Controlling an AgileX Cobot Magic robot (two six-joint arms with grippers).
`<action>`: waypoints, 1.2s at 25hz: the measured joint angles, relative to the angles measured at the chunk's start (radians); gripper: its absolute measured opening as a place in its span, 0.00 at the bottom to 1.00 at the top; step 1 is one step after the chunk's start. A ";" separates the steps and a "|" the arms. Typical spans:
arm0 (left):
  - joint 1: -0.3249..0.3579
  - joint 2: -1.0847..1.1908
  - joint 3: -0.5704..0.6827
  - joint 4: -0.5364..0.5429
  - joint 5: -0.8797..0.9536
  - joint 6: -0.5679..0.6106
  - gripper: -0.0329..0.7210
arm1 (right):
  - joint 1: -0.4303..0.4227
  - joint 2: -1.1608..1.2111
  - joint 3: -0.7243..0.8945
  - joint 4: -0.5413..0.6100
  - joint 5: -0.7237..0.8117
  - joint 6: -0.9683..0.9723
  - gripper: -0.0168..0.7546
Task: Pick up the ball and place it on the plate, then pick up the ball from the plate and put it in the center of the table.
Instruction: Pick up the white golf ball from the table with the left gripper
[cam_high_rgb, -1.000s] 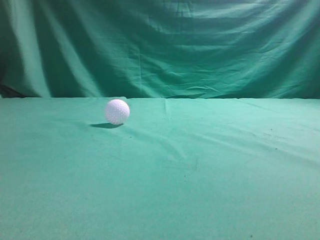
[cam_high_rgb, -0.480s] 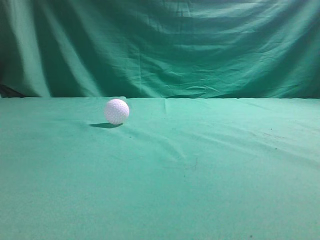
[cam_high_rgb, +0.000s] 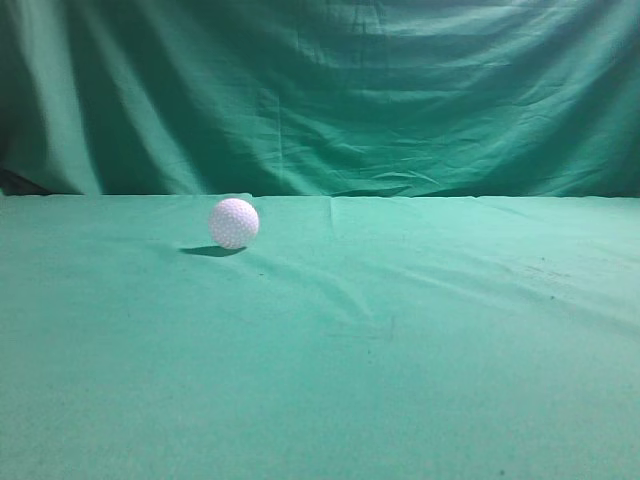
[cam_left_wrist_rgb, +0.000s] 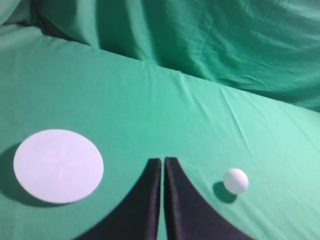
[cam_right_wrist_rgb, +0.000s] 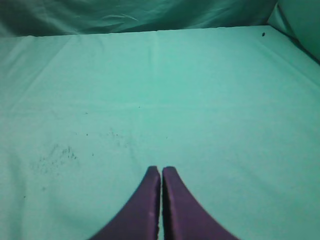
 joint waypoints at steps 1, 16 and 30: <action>0.000 0.021 -0.001 0.000 -0.022 -0.002 0.04 | 0.000 0.000 0.000 0.000 0.000 0.000 0.02; -0.086 0.475 -0.392 -0.124 0.386 0.456 0.04 | 0.000 0.000 0.000 0.000 0.000 0.000 0.02; -0.386 1.000 -0.660 -0.130 0.339 0.506 0.04 | 0.000 0.000 0.000 -0.001 0.000 0.000 0.02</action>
